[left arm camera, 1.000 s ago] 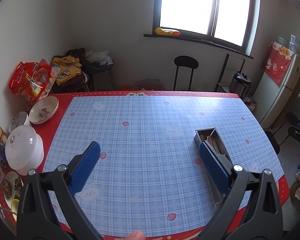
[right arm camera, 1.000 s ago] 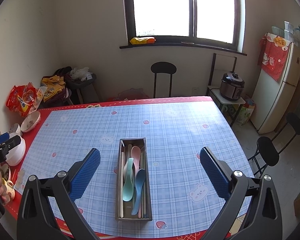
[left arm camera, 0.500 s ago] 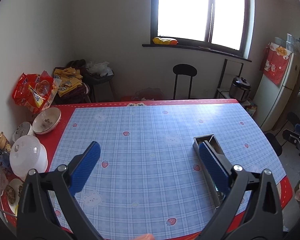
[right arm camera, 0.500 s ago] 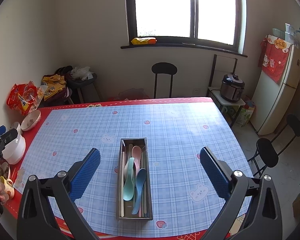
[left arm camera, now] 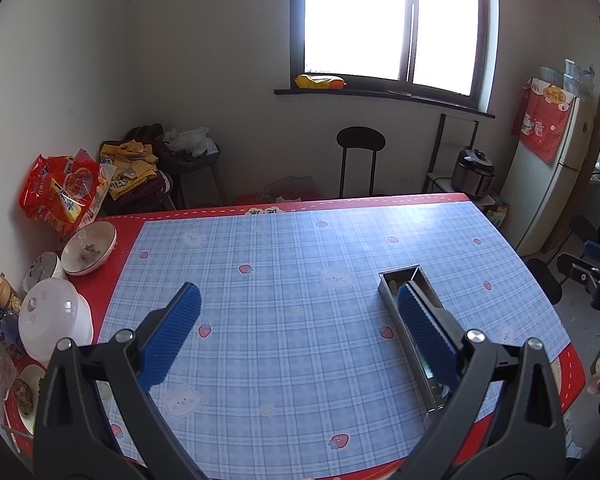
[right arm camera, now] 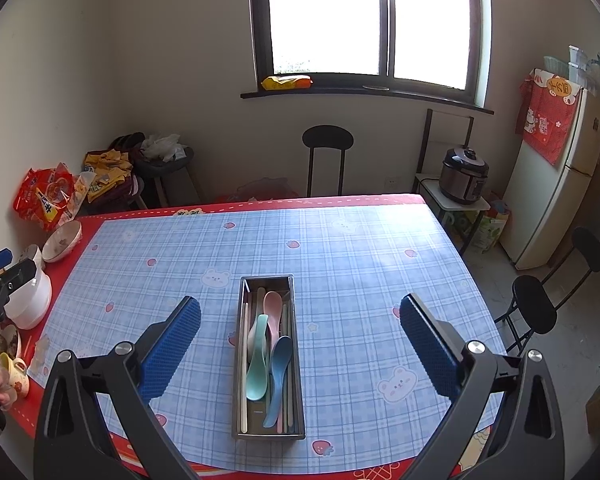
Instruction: Organize utensils
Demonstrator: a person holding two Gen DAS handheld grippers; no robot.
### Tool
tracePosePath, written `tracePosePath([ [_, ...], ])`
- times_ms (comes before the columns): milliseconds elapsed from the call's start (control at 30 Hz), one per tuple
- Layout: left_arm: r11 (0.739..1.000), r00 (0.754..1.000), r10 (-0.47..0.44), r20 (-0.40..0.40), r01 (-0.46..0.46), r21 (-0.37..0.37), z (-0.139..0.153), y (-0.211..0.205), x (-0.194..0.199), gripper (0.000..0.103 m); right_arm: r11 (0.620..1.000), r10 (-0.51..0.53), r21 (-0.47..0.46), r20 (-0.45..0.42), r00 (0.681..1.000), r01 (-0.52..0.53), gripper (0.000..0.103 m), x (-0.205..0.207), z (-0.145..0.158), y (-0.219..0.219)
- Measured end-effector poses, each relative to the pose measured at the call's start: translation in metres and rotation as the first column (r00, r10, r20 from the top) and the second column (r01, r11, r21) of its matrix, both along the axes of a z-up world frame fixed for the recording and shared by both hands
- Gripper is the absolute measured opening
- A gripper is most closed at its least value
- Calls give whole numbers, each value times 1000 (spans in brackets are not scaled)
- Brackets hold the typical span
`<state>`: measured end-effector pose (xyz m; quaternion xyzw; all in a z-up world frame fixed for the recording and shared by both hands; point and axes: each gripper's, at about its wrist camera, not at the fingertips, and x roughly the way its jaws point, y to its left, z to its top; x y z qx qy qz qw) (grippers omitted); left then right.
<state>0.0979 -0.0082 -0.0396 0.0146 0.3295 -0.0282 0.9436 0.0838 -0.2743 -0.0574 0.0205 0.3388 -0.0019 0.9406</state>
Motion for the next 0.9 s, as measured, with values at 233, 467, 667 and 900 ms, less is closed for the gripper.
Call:
tracePosePath([
  [233, 1000, 1000, 7, 0, -7, 2, 1, 1, 0, 97, 1000, 2, -1, 0, 1000, -2, 97, 0, 0, -1],
  [467, 1000, 1000, 8, -3, -8, 17, -1, 0, 1, 97, 1000, -1, -2, -1, 1000, 1, 97, 1, -2, -2],
  [667, 1000, 1000, 9, -4, -9, 15, -1, 0, 1, 97, 1000, -1, 0, -3, 1000, 1, 97, 1, -2, -2],
  [900, 999, 999, 32, 30, -32, -6, 5, 2, -4, 97, 1000, 1, 1, -2, 1000, -1, 97, 1, -2, -2],
])
